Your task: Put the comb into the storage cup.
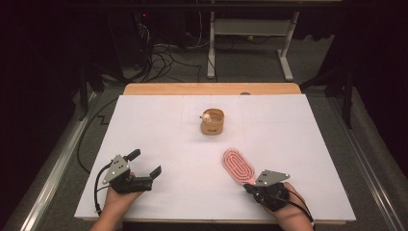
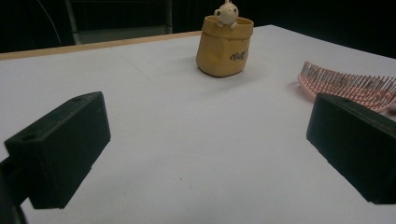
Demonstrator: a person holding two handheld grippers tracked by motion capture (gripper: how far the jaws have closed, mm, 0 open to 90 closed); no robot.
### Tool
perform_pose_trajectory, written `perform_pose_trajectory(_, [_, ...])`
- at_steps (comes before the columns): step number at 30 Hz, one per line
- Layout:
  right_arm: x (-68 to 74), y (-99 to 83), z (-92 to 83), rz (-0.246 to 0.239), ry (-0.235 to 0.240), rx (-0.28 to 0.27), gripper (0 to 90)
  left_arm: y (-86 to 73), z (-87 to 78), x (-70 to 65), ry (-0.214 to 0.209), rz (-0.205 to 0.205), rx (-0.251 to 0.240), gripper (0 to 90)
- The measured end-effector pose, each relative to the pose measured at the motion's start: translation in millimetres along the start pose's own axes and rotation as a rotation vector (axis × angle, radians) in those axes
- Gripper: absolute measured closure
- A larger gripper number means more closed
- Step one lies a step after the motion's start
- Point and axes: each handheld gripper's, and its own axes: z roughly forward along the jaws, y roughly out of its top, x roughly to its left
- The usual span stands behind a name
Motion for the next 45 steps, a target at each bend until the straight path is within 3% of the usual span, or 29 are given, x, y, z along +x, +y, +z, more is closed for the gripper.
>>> perform_pose_trajectory(9, [-6.4, -1.8, -2.0, -0.001, -0.018, 0.007, 90.0, 0.1, -0.2, -0.3, -0.004, 0.011, -0.016, 2.5])
perform_pose_trajectory(13, [-9.3, -3.7, -3.6, 0.001, -0.037, 0.007, 90.0, 0.2, -0.3, 0.8, -0.01, -0.011, 0.0, 3.6])
perform_pose_trajectory(17, [-14.5, -6.4, -6.0, 0.016, -0.049, 0.006, 90.0, 1.1, -0.6, -0.1, 0.0, 0.009, -0.009, 3.6])
perform_pose_trajectory(28, [-19.2, -9.3, -8.1, 0.025, -0.054, 0.001, 90.0, 0.8, -0.6, 1.9, 0.0, 0.001, 0.008, 4.1])
perform_pose_trajectory(31, [-21.0, -10.5, -12.4, 0.036, -0.009, -0.048, 90.0, 1.0, -0.7, 2.0, -0.001, 0.0, 0.006, 4.5])
perform_pose_trajectory(34, [-25.8, -11.6, -22.0, 0.072, 0.011, -0.143, 90.0, 0.8, 0.0, 2.3, -0.002, -0.001, 0.009, 4.6])
perform_pose_trajectory(36, [-29.9, -12.8, -28.9, 0.095, -0.006, -0.199, 87.0, 0.7, 0.3, 2.5, -0.002, -0.004, 0.012, 4.6])
perform_pose_trajectory(37, [-29.9, -12.8, -28.9, 0.095, -0.006, -0.199, 87.0, 0.7, 0.3, 2.5, -0.002, -0.004, 0.012, 4.6])
perform_pose_trajectory(38, [-34.4, -15.2, -34.9, 0.118, -0.043, -0.245, 82.4, 0.8, 0.0, 2.9, -0.007, -0.006, 0.014, 4.6])
perform_pose_trajectory(40, [-39.5, -18.8, -39.8, 0.144, -0.077, -0.284, 80.3, 1.0, -0.3, 3.1, -0.015, -0.012, 0.015, 4.6])
perform_pose_trajectory(45, [-53.9, -27.8, -44.3, 0.247, -0.129, -0.324, 63.2, 1.0, -0.1, 2.9, -0.011, -0.007, 0.021, 4.6])
